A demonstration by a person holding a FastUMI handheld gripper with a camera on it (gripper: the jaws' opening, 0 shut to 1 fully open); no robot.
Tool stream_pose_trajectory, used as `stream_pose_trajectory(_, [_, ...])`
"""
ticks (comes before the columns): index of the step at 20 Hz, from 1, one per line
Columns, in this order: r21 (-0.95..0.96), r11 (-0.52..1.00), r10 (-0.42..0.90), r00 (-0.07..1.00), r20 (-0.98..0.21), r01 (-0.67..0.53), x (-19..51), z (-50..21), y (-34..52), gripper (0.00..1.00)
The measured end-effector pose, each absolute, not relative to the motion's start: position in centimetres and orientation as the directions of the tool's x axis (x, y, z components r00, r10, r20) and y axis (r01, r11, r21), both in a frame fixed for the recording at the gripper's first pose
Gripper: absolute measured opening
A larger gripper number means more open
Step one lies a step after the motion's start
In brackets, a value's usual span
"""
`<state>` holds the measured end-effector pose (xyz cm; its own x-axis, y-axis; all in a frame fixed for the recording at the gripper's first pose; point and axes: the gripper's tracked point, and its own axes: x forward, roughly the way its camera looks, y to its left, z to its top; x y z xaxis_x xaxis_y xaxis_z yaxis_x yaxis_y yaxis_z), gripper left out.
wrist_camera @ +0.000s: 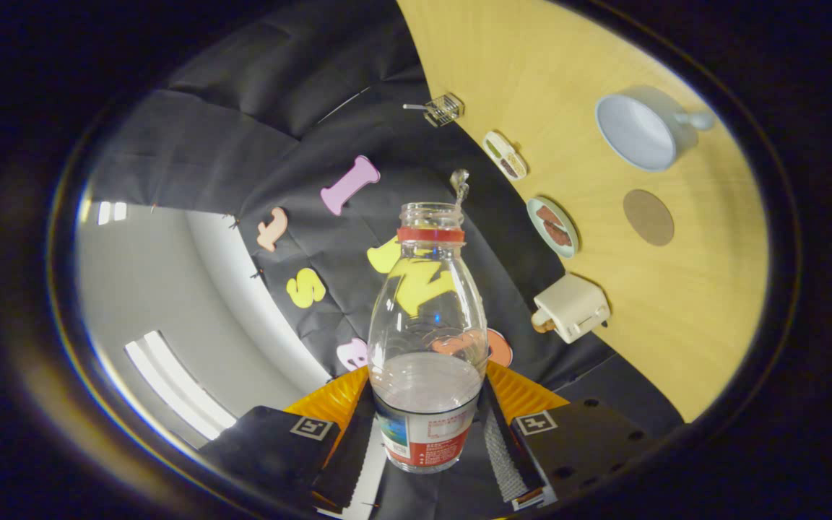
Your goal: Take the bottle from table, then pour the juice into the cup, finally place the bottle on the coaster
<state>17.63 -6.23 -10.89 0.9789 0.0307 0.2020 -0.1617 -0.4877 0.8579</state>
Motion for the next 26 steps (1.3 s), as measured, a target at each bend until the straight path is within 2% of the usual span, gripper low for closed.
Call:
stream_pose_trajectory(8, [0.991, 0.067, 0.095, 0.989, 0.113, -0.119, 17.8, -14.4, -4.8, 0.77])
stream_pose_trajectory(15, [0.808, 0.574, 0.095, 0.991, 0.094, -0.131, 16.6, -12.5, -3.8, 0.78])
stream_pose_trajectory(21, [0.655, 0.750, 0.087, 0.995, 0.040, -0.092, 17.4, -13.4, -2.4, 0.78])
stream_pose_trajectory(26, [0.428, 0.902, 0.059, 0.998, -0.011, -0.048, 19.4, -14.8, -1.6, 0.78])
